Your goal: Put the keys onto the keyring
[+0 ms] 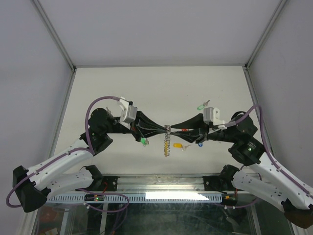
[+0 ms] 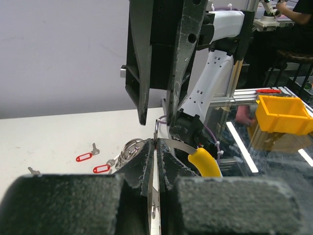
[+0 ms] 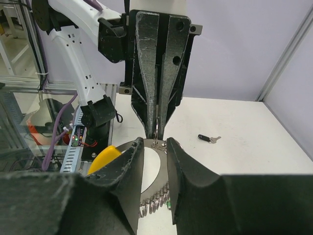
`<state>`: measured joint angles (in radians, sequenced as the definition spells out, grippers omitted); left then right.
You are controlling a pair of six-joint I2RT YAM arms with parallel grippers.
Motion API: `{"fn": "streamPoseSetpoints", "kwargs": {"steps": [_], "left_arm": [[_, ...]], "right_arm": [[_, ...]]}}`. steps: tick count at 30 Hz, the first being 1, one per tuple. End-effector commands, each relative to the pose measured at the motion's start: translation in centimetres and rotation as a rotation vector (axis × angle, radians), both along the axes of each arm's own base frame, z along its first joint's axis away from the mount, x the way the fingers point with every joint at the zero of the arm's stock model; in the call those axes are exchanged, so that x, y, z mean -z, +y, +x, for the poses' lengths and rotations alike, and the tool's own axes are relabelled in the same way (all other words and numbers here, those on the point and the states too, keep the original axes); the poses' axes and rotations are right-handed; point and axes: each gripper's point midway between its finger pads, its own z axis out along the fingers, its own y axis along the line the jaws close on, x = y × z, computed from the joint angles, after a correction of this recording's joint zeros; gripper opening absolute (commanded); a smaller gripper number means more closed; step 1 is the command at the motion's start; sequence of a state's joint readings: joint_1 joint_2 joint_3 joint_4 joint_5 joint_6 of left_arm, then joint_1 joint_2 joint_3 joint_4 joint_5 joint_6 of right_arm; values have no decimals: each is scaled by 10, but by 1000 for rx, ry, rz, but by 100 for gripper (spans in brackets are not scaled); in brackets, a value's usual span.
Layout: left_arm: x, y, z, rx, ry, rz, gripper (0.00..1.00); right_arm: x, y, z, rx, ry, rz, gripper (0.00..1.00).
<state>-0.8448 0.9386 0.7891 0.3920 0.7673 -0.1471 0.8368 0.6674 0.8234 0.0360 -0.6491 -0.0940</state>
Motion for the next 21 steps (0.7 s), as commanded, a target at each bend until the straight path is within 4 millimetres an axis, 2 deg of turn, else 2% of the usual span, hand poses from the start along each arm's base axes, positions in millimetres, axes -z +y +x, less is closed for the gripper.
{"fn": "streamPoseSetpoints", "kwargs": {"steps": [1,6,21], "left_arm": [[-22,3,-11,39,-59,-61,0],[-24,3,-12,47,-63,-62,0],[-25,2,-13,58,-63,-60,0]], "right_arm": [[-22,3,-5,-35,-42,51,27],[-19,4,-4,-33,-35,46,27],[-18,10,-6,-71,-14,27,16]]}}
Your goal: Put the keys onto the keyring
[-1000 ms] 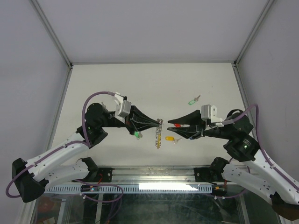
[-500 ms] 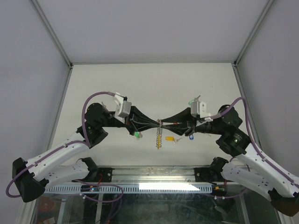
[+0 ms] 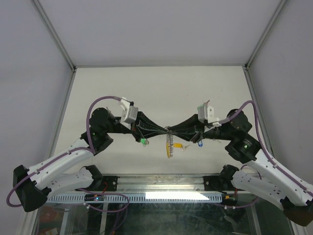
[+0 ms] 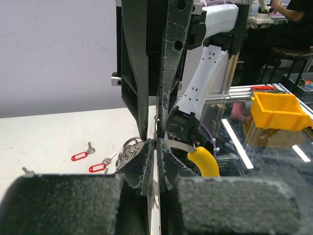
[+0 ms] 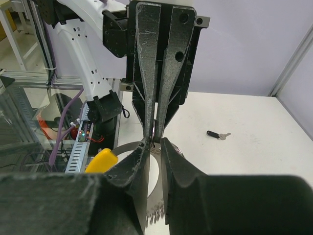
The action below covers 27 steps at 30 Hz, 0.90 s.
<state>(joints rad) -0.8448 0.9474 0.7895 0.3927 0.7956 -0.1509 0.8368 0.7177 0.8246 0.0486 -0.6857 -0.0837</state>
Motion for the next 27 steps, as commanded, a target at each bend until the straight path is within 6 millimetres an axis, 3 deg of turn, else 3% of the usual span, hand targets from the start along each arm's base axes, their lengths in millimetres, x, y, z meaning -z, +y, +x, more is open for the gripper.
{"fn": "streamPoseSetpoints", "kwargs": {"steps": [1,7,11,17,27], "left_arm": [[-29,4,-10,31,-64,-73,0],[-28,3,-9,30,-63,-72,0],[-26,2,-7,18,-58,-62,1],[-22,3,0,-25,-66,-43,20],[-19,4,2,-44,-67,-31,20]], "right_arm": [[-27,0,-8,-35,-42,58,15],[-28,1,-8,-41,-35,52,0],[-30,0,-9,-42,-25,30,0],[-29,-2,-9,-36,-20,-10,0],[-29,-3,-7,-18,-16,-6,0]]}}
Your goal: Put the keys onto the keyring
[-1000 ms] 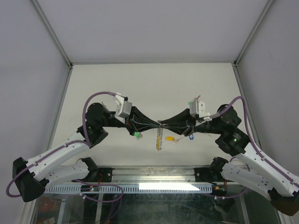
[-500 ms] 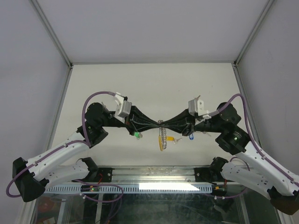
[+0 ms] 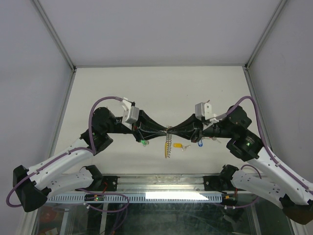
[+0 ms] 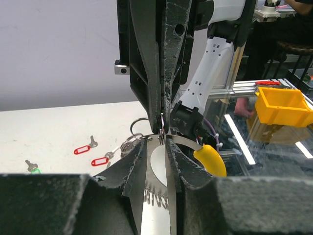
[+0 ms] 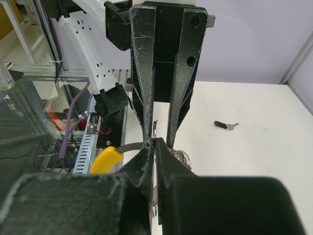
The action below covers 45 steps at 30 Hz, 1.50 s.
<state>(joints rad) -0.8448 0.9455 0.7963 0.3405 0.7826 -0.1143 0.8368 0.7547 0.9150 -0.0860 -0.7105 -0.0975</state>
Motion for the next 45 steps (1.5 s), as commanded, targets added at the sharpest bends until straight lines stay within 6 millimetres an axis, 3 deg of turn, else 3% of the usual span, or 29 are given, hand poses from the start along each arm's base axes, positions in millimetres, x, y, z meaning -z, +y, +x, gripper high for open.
{"fn": "streamPoseSetpoints", "kwargs": {"steps": [1,14,27,42,45], "left_arm": [[-25,5,-2,-26,-64,-56,20],[-27,7,-2,-35,-71,-60,21],[-27,6,0,-40,-66,-57,12],[-14,0,6,-42,-49,-25,15],[-15,0,6,-44,-49,-24,8]], "right_arm": [[-26,-4,-3,7,-53,56,0],[-23,-3,0,21,-39,42,0],[-16,0,3,21,-17,20,0],[-22,-1,0,9,-24,40,0],[-22,-1,-1,8,-24,40,0]]}}
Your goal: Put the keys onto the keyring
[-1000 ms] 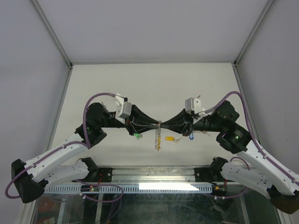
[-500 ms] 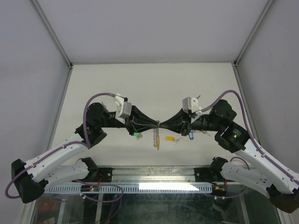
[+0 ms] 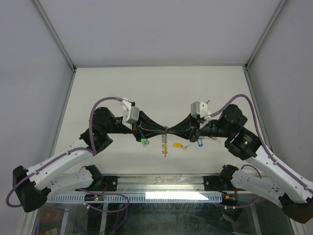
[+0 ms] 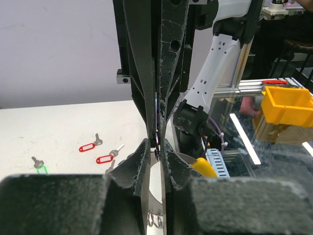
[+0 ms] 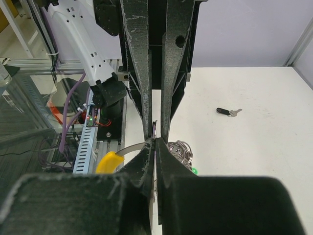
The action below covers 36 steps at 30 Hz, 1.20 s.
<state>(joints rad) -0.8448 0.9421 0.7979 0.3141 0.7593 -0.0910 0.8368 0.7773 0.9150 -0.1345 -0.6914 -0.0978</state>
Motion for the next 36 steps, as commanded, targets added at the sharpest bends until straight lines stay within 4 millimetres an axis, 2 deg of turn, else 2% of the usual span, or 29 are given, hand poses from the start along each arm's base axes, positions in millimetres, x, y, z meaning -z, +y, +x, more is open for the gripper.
{"fn": "streamPoseSetpoints", "kwargs": {"steps": [1,2,6,11,14,19,21,25,30,36], "left_arm": [[-18,0,2,-17,-46,-34,4],[-19,0,2,-18,-48,-35,0],[-22,-1,2,-18,-47,-35,0],[-18,-3,11,-61,-16,7,2],[-17,-4,13,-57,-13,41,0],[-14,-2,17,-88,-21,58,0],[-14,1,21,-123,-36,58,0],[-18,9,25,-180,-77,47,0],[-22,17,30,-237,-94,28,0],[-24,21,32,-261,-145,14,0]], "right_arm": [[-37,-3,-7,-12,-71,91,0],[-37,-3,-7,-14,-70,90,0],[-35,-3,-6,-13,-69,85,0],[-36,-3,-7,-15,-74,89,0],[-37,-4,-7,-11,-77,94,0],[-43,-11,-3,44,-103,122,36],[-45,-17,-1,80,-123,138,42],[-47,-30,7,174,-154,165,47],[-45,-45,20,299,-145,215,48],[-33,-49,28,357,-106,218,48]]}}
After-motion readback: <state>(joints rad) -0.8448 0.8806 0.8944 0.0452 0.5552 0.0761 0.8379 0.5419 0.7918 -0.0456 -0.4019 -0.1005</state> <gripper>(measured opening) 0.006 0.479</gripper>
